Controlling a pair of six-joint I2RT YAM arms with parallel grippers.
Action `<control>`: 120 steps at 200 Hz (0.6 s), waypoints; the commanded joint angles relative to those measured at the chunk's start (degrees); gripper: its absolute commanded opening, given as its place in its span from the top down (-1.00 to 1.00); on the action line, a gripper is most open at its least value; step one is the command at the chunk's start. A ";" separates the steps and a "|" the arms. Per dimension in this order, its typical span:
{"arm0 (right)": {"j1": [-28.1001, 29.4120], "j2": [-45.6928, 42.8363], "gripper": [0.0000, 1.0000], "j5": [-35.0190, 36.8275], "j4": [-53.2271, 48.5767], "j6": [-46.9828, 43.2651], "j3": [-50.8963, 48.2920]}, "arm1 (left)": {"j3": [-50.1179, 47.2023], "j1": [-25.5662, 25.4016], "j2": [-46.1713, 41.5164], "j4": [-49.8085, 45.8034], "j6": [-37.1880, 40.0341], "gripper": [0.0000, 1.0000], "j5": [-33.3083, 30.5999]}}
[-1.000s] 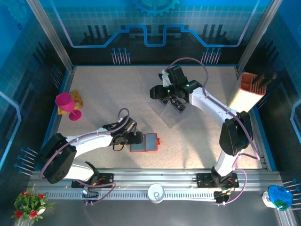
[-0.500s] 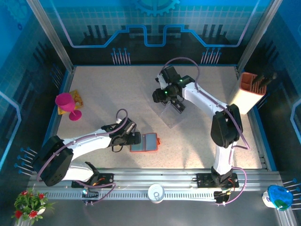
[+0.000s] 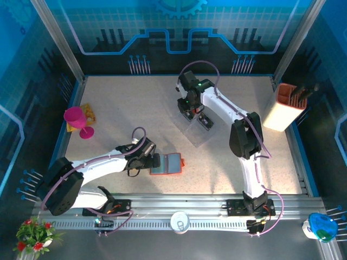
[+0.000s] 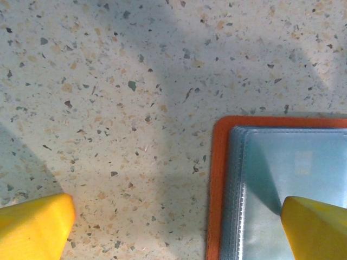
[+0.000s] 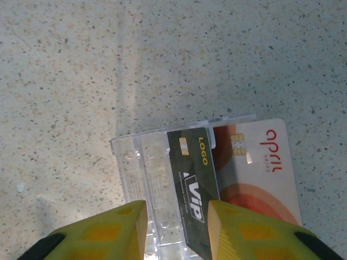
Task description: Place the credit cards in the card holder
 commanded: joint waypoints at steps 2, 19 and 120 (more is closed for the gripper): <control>-0.58 2.46 0.31 2.02 -3.58 -2.09 3.09 | -1.07 -0.10 -0.69 -0.98 -1.26 -0.99 -0.89; -0.51 3.63 0.32 2.23 -3.99 -2.23 4.02 | -1.07 -0.05 -0.67 -0.77 -1.26 -0.98 -0.84; -0.71 3.93 0.36 2.04 -4.52 -3.01 4.60 | -1.50 0.03 -0.56 -0.35 -1.20 -0.99 -0.80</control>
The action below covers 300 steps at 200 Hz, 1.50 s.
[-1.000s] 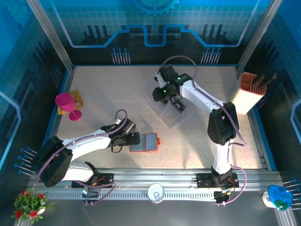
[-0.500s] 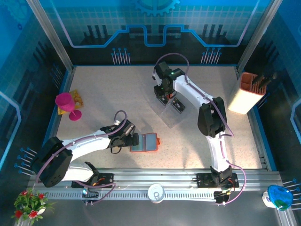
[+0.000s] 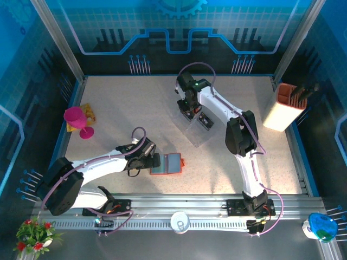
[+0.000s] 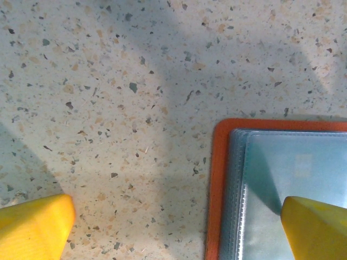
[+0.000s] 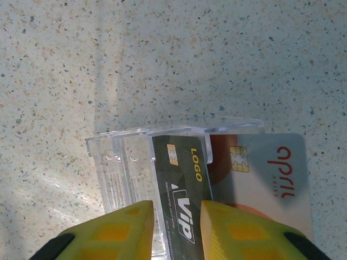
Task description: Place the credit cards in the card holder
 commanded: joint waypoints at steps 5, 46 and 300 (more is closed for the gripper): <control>-0.67 -0.70 0.36 0.28 -1.65 -0.66 0.79 | -1.38 0.00 -0.55 -0.77 -0.59 -0.98 -0.45; -0.72 -4.57 0.34 1.26 0.14 -0.69 -0.18 | -1.46 -0.01 -0.29 -0.61 -0.47 -0.98 -0.38; -0.73 -1.08 0.95 -1.95 -3.20 -4.51 1.95 | -1.84 -0.01 -1.21 -0.40 -0.58 -0.99 -0.43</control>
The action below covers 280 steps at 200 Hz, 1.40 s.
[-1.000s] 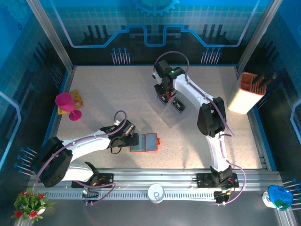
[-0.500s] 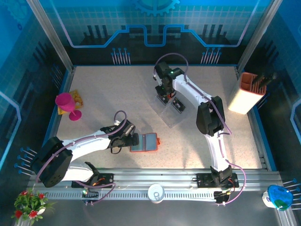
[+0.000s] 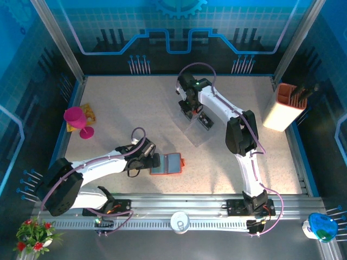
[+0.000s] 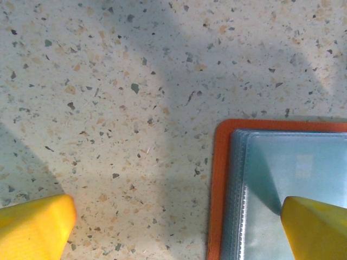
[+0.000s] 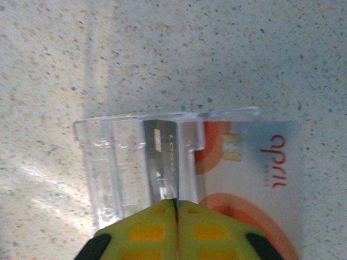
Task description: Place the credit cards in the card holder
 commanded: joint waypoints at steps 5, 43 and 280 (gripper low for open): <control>-0.15 -1.70 0.99 -3.00 -1.53 -1.57 1.38 | -1.16 0.01 -0.86 -1.20 -0.51 -0.98 -0.23; -0.03 -4.99 1.00 -6.24 -2.44 -2.07 2.65 | 0.75 0.01 -2.27 -3.17 0.90 -0.99 -0.72; 26.68 -49.27 1.00 2.73 77.97 55.32 -85.40 | -3.38 -2.30 -6.59 -6.55 0.80 -0.99 -0.44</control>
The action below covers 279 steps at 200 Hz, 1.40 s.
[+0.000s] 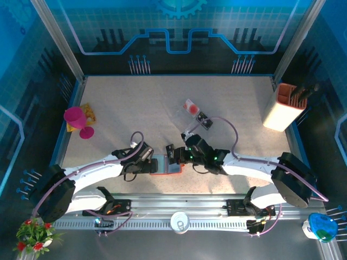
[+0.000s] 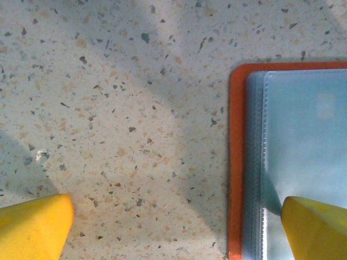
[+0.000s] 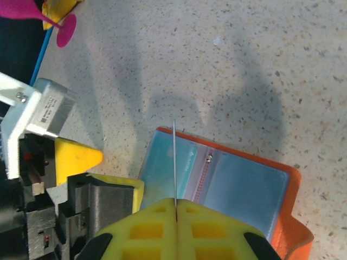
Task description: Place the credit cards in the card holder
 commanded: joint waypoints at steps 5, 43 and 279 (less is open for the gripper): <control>2.15 -0.03 1.00 7.50 12.70 6.66 -3.77 | -0.99 -0.45 -1.55 -2.40 -2.07 -0.99 -1.30; 4.62 2.59 1.00 10.97 19.32 8.81 -6.81 | -1.35 -0.54 -1.23 -3.25 -3.36 -0.99 -1.10; 8.38 16.96 1.00 13.34 41.21 16.82 -14.01 | -1.26 -0.77 -0.28 -4.39 -4.13 -0.99 -1.23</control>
